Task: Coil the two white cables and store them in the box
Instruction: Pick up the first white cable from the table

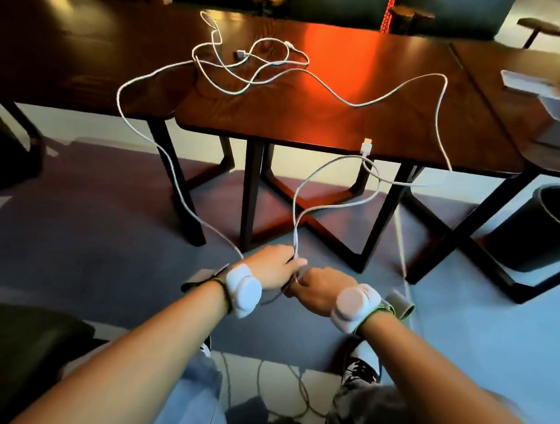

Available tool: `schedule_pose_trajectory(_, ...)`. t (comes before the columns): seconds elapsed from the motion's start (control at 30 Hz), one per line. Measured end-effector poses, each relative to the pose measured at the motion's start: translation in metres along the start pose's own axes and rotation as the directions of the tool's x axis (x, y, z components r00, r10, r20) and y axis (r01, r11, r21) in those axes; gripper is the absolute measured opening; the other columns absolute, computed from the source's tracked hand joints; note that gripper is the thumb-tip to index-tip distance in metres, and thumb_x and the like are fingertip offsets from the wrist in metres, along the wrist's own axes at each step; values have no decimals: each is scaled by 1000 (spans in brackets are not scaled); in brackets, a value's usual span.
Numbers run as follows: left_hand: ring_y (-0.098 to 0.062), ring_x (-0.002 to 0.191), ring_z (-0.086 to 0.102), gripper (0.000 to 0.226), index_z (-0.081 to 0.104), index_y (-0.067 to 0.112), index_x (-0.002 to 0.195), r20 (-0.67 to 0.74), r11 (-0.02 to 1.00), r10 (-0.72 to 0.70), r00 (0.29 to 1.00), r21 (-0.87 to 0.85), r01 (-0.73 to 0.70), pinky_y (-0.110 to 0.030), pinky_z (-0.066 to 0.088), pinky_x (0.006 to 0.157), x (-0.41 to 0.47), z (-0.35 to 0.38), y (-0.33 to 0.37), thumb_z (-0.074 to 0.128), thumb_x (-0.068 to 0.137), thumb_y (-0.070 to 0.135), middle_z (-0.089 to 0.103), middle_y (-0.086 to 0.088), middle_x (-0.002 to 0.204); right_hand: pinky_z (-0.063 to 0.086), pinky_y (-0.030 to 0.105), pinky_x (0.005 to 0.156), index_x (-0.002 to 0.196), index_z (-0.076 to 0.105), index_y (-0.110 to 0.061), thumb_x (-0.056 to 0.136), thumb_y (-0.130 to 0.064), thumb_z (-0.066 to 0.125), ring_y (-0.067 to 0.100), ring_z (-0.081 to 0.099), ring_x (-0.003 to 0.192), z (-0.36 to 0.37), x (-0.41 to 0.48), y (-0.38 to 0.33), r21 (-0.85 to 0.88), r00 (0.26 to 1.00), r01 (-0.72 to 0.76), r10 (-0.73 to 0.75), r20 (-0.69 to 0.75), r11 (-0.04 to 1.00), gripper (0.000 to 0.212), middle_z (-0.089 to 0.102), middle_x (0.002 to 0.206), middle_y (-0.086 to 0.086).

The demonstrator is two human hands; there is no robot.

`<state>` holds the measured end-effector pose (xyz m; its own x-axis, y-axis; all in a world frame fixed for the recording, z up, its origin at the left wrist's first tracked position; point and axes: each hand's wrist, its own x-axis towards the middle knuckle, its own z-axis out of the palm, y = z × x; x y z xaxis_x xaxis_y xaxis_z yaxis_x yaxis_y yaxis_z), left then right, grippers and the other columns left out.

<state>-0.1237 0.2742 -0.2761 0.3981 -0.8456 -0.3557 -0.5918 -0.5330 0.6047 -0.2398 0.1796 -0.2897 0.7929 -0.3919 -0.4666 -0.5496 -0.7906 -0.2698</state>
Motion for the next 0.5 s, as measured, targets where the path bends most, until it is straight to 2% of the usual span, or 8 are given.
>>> schedule_pose_trajectory(0.07,-26,79,65,39,53,15,74,38,997,-32,999,-72,34,-33,46,77,6,-3,-1,41,106,34,72,-16,90,33,28,53,66,62,-36,85,-64,36,18,55,61,-6,6,2,40,1000,9,-10,12,999,43,52,59,-9)
schedule_pose_trajectory(0.13,-26,64,67,38,52,13,75,48,973,-89,995,-208,97,-37,55,72,5,0,-4,37,105,31,72,-16,79,38,28,54,61,61,-29,83,-63,38,17,57,64,-11,8,2,64,998,15,-18,53,998,46,57,62,-9)
schedule_pose_trajectory(0.2,-30,58,67,36,50,12,76,22,962,-138,990,-234,140,-41,58,64,9,4,-7,36,104,28,71,-17,72,50,33,70,83,67,-30,79,-58,45,22,64,85,-22,11,7,123,996,34,-44,78,992,35,69,86,-5)
schedule_pose_trajectory(0.27,-27,52,65,33,51,14,72,-3,980,-155,988,-124,154,-38,57,57,9,6,-14,38,100,26,70,-10,63,50,37,90,119,60,-29,85,-51,52,25,63,103,-36,12,11,260,999,36,-35,-7,965,41,68,112,1)
schedule_pose_trajectory(0.3,-25,49,63,31,52,15,72,0,983,-166,986,-83,166,-35,55,53,9,6,-17,39,98,25,68,-7,59,50,37,93,129,53,-25,91,-47,52,26,63,103,-44,11,13,388,997,38,-7,-82,921,44,67,116,5)
schedule_pose_trajectory(0.33,-24,47,61,31,52,14,72,8,982,-175,985,-69,175,-33,53,52,8,8,-18,39,98,24,68,-6,57,52,38,88,128,51,-24,94,-45,50,25,65,96,-50,8,15,545,987,58,36,-160,836,39,68,114,6)
schedule_pose_trajectory(0.4,-24,47,61,32,53,12,75,16,979,-193,981,-57,194,-30,50,52,7,9,-22,38,100,25,71,-12,63,53,33,65,110,53,-30,97,-46,48,18,64,71,-59,5,15,786,959,108,146,-244,608,21,68,100,4)
schedule_pose_trajectory(0.5,-18,43,59,34,52,13,76,13,977,-208,978,-35,209,-25,45,49,3,12,-21,38,102,29,72,-12,65,44,28,53,98,52,-26,94,-37,45,11,58,55,-67,-1,18,881,933,165,220,-285,444,14,66,84,-1)
